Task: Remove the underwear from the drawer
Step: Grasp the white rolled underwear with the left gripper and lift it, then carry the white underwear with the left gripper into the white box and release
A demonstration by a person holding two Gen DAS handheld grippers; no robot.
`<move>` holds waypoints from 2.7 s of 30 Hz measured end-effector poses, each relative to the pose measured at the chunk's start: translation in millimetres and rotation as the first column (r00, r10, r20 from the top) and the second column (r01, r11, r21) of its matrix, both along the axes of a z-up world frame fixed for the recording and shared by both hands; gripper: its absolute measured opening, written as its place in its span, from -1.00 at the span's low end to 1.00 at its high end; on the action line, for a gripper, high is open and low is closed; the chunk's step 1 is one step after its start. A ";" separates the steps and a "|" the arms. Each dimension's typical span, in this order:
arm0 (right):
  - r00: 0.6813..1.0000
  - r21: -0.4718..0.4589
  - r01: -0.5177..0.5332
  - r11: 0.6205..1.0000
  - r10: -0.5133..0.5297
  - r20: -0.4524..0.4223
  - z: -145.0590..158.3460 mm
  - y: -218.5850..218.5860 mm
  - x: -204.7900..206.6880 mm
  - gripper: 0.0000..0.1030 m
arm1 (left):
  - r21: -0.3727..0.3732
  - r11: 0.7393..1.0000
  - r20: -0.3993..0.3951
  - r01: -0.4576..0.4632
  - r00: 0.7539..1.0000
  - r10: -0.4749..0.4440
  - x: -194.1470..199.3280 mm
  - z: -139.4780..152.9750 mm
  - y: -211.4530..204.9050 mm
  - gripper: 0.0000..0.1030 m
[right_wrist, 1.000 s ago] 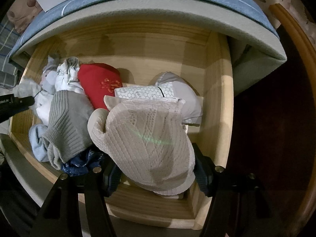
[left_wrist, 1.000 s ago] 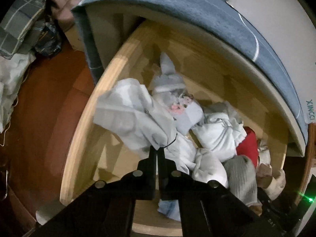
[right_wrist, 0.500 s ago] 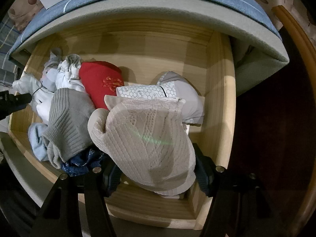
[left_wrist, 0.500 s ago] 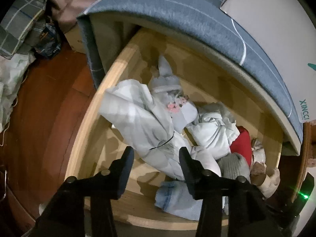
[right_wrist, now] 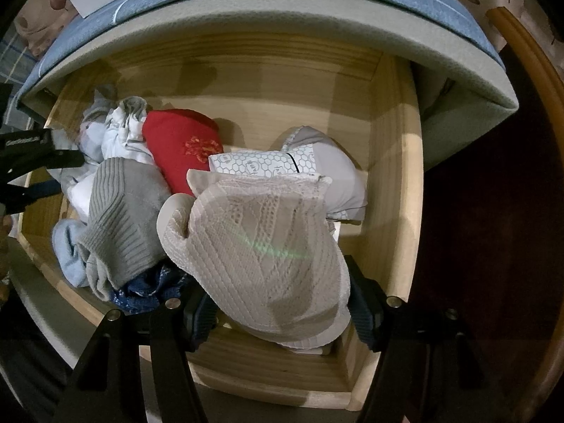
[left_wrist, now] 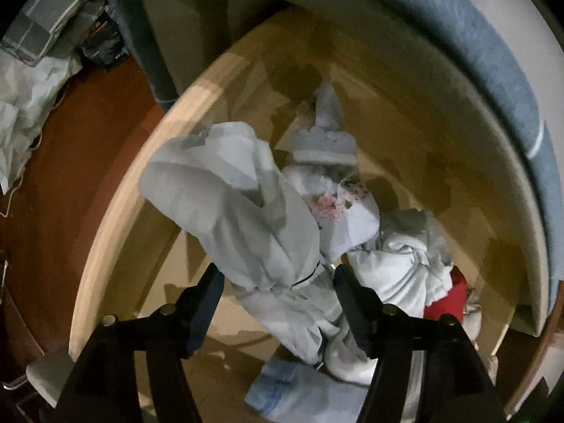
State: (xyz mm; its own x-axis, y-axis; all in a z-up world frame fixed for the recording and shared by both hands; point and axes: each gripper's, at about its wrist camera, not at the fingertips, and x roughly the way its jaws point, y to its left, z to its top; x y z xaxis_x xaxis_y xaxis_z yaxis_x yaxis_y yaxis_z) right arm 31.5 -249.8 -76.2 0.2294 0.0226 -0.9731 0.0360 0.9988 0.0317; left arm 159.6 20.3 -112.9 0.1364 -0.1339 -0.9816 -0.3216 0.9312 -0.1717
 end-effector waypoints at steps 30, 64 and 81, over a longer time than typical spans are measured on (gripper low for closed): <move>1.000 -0.015 -0.012 1.000 0.012 0.005 -0.2 13.4 0.1 0.16 | 0.063 0.976 0.168 0.207 0.962 -0.215 -34.6 50.9 19.9 -0.20; 0.991 -0.037 0.093 0.995 -0.089 0.098 33.3 14.2 -29.9 0.08 | 0.339 0.878 0.612 0.338 0.630 -0.479 -41.1 285.6 -6.2 -0.20; 0.994 -0.017 0.084 0.996 -0.083 0.074 27.8 17.0 -25.2 0.08 | 0.409 0.824 0.657 0.392 0.500 -0.564 65.4 309.5 -87.5 -0.20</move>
